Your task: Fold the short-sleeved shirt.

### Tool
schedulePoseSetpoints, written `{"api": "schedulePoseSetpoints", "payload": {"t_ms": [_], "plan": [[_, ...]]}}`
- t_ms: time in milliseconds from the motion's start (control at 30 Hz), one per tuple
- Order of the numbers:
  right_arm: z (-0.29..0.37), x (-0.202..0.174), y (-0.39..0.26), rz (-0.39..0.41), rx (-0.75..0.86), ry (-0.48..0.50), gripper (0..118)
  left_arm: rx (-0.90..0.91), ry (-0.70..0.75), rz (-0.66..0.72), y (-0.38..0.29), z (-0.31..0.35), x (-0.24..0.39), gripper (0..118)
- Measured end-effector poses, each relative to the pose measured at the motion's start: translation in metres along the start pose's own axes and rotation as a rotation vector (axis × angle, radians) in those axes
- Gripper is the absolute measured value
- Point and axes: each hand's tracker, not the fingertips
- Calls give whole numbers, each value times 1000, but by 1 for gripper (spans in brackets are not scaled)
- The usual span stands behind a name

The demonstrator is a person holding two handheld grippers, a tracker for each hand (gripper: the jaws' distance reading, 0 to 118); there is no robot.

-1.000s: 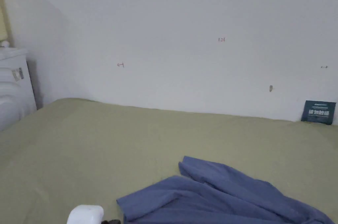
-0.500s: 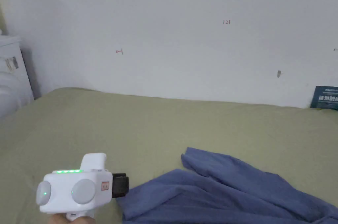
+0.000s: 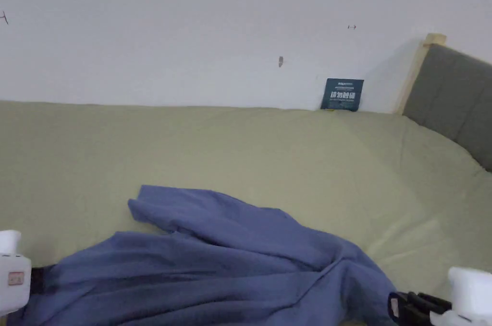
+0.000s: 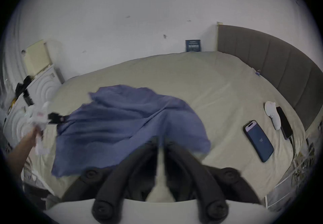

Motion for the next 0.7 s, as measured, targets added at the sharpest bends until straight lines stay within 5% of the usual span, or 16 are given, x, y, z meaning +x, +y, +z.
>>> {"api": "schedulePoseSetpoints", "payload": {"t_ms": [33, 67, 267, 533, 600, 667, 700], "plan": [[-14, 11, 8, -22, 7, -17, 59, 2, -59, -8, 0, 8, 6, 0], [-31, 21, 16, -26, 12, -9, 68, -13, -89, -42, -1, 12, 12, 0], [-126, 57, 41, -122, -126, 22, 69, -51, -55, -88, 1, 4, 15, 0], [-170, 36, 24, 96, -220, 39, 68, -91, -45, -95, -6, -10, 7, 0], [-182, 35, 18, 113, -290, 8, 59, -99, -64, -77, -8, -13, 5, 0], [-182, 40, 16, 91, -308, 44, 4, -94, -80, -63, -10, -13, 2, 0], [-177, 40, 14, 62, -261, 46, 4, -93, -81, -63, -10, -13, 2, 0]]}}
